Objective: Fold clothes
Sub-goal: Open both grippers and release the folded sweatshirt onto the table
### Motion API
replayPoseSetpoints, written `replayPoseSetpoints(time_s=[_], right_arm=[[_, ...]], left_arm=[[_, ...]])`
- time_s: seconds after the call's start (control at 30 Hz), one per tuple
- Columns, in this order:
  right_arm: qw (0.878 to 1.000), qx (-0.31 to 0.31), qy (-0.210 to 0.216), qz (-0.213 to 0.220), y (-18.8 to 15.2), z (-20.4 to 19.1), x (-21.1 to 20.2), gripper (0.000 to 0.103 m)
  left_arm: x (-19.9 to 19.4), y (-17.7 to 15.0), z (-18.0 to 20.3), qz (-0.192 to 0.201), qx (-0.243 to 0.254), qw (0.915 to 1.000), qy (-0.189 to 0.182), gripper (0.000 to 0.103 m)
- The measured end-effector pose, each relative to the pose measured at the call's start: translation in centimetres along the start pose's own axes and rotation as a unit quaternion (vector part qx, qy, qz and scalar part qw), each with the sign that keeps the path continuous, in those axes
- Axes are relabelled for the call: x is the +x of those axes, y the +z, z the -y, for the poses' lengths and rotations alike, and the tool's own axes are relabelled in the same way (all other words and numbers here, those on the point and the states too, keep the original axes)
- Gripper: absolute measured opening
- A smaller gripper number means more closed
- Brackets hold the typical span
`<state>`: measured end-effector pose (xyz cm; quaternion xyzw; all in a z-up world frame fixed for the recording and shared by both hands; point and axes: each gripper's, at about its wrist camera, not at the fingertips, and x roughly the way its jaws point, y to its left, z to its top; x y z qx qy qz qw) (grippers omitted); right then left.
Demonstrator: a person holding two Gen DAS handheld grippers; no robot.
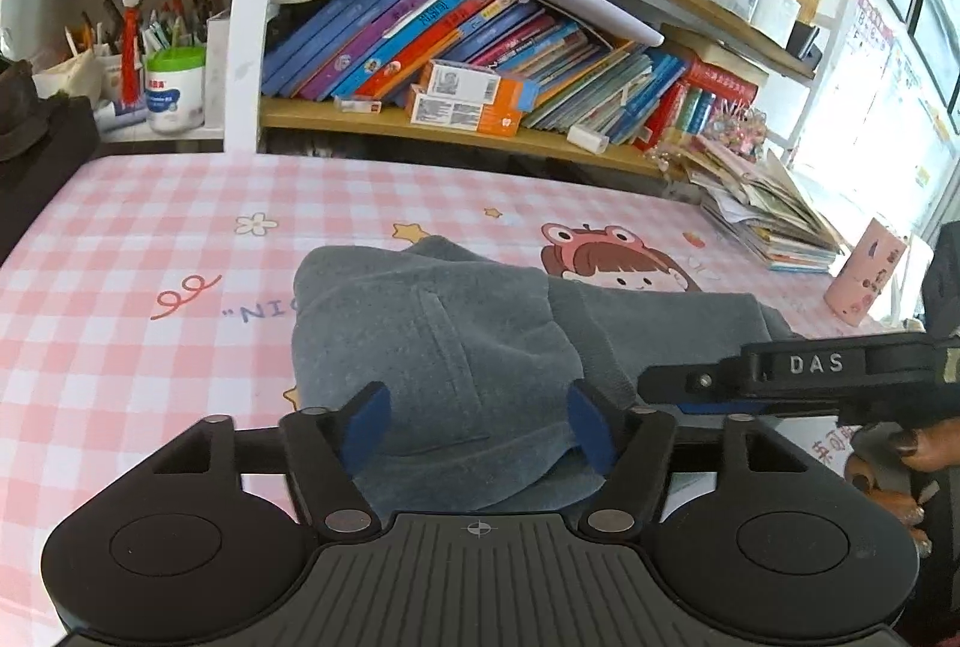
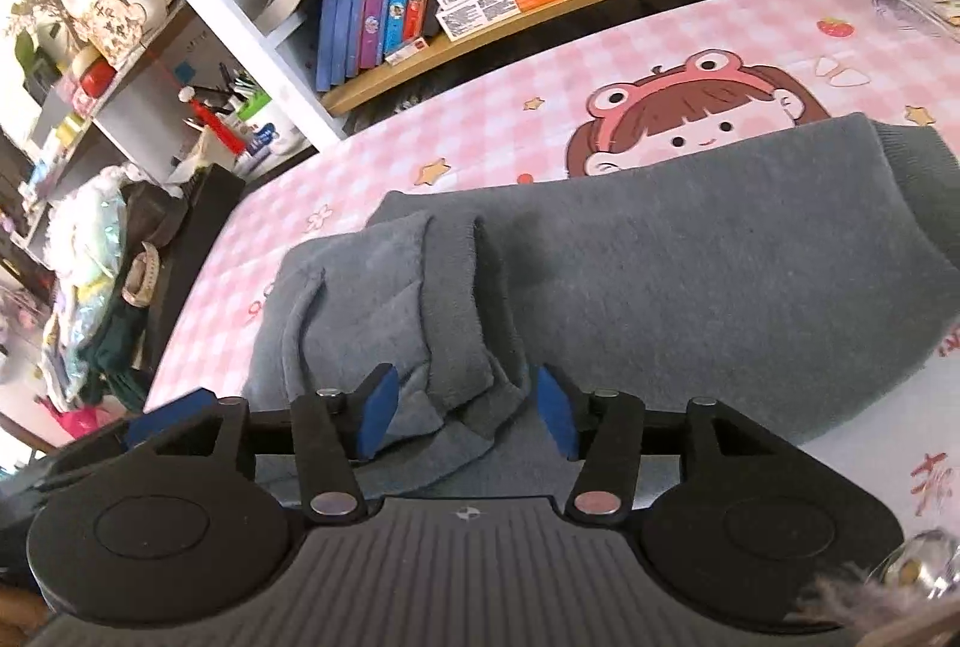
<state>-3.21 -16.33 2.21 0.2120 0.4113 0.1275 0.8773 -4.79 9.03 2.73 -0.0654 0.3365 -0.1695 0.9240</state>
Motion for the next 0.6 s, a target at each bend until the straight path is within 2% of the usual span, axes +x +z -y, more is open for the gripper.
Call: replayPoseSetpoints(time_s=[0.07, 0.17, 0.27, 0.33, 0.6], right_arm=[[1.000, 0.001, -0.010, 0.001, -0.1, 0.3, -0.4, 0.055], [1.000, 0.010, -0.029, 0.005, -0.2, 0.9, -1.0, 0.065], [0.998, 0.033, -0.051, 0.010, 0.1, 2.0, -1.6, 0.071], [0.996, 0.051, -0.065, 0.014, 0.3, 2.9, -2.4, 0.078], [0.986, 0.140, -0.090, 0.025, 1.2, 8.5, -5.6, 0.080]], left_arm=[[0.3, 0.0, 0.3, -0.003, 0.000, 1.0000, 0.004, 0.075], [0.8, 0.2, 0.7, -0.010, 0.005, 0.9999, 0.011, 0.083], [1.0, 0.3, 1.3, -0.008, 0.008, 0.9998, 0.019, 0.086], [0.9, 0.4, 1.6, -0.002, 0.005, 0.9996, 0.027, 0.091], [1.6, 0.9, 3.7, 0.004, -0.018, 0.9986, 0.050, 0.092]])
